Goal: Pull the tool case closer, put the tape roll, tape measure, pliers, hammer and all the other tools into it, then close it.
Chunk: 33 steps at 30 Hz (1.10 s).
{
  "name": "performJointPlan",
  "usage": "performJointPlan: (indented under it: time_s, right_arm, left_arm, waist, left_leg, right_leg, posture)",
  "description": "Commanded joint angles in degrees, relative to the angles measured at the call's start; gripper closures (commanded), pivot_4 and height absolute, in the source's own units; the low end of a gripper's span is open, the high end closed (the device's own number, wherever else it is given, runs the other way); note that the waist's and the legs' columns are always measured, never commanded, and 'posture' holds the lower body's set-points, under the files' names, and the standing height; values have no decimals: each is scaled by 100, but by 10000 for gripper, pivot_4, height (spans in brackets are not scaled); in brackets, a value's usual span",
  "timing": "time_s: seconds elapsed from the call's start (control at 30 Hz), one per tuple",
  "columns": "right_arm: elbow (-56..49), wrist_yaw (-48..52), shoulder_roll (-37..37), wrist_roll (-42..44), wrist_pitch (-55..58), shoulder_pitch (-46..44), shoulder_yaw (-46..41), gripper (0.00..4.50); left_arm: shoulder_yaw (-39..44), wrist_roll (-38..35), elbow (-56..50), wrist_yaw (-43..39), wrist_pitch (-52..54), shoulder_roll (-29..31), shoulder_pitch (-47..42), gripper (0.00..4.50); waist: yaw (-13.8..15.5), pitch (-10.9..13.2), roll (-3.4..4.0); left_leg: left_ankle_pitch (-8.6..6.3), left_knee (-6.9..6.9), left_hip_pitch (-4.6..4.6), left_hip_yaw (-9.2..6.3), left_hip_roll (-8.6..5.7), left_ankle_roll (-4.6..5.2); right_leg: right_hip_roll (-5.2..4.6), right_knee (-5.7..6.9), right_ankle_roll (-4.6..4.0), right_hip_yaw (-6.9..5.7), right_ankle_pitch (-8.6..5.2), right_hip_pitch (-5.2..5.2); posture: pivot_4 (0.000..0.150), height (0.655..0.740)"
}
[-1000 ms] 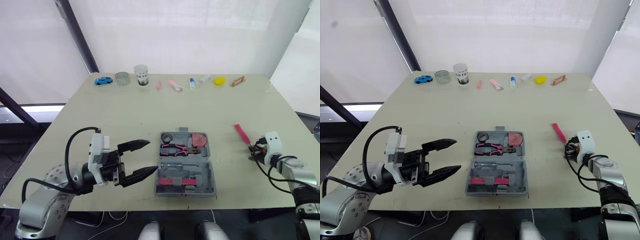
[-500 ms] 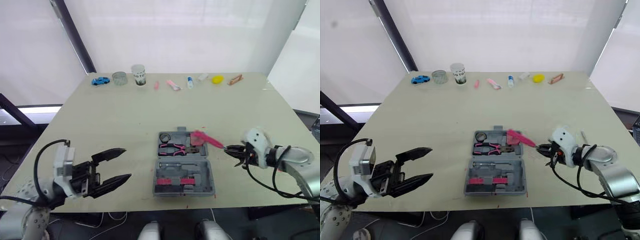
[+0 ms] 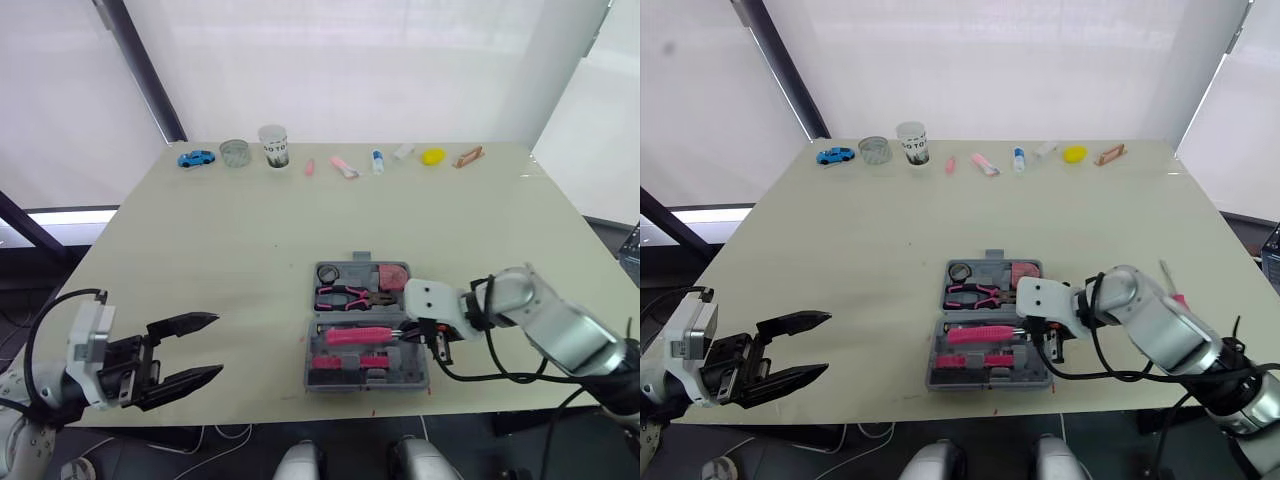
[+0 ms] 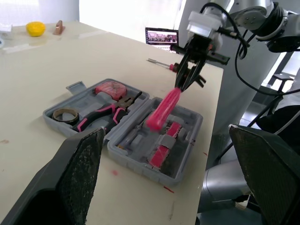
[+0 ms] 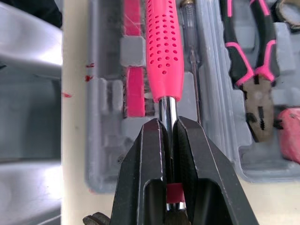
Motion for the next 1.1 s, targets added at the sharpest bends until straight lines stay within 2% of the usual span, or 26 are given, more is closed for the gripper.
performJointPlan:
  time_s: [0.03,0.4,0.77,0.93,0.97,1.1]
  right_arm:
    - [78,-50,221,-198,106,-299,173,44575]
    - [764,10,730,-555,107,-633,660,44575]
    - [1080,-116,1133,-882,7,-440,852,44575]
    - [1280,-103,1196,-964,-398,-342,790,44575]
    - [1351,-140,1224,-996,-527,-317,763,37133]
    - [1459,-226,1237,-1065,-1060,-188,611,24981]
  left_arm:
    - [12,4,-260,9,-29,47,-28,0]
    - [2,-18,-455,139,148,67,-95,0]
    - [-6,-14,-533,187,117,27,-10,0]
    - [-14,34,-460,164,31,-1,-6,0]
    - [-17,40,-453,162,17,-7,-4,0]
    - [-14,47,-426,140,-7,-3,20,0]
  waist:
    - [-7,2,1]
    - [-9,6,-2]
    - [-32,5,-3]
    - [-37,4,-4]
    - [-37,5,-4]
    - [-33,5,-4]
  left_leg:
    - [0,0,-1,1,0,0]
    - [0,-1,-5,0,-1,0]
    - [0,-1,-3,0,-2,0]
    - [0,-2,-2,0,-3,0]
    - [0,-1,-2,0,-3,0]
    - [0,-1,-2,1,-3,0]
  right_leg:
    - [1,2,0,1,0,-2]
    - [-1,2,2,-5,3,-4]
    - [4,4,2,-5,3,-4]
    - [11,5,2,-5,4,-4]
    - [12,5,2,-5,4,-4]
    - [11,4,2,-5,4,-4]
  posture:
    - [1500,7400]
    - [1500,7400]
    - [1500,7400]
    - [1500,7400]
    - [1500,7400]
    - [1500,7400]
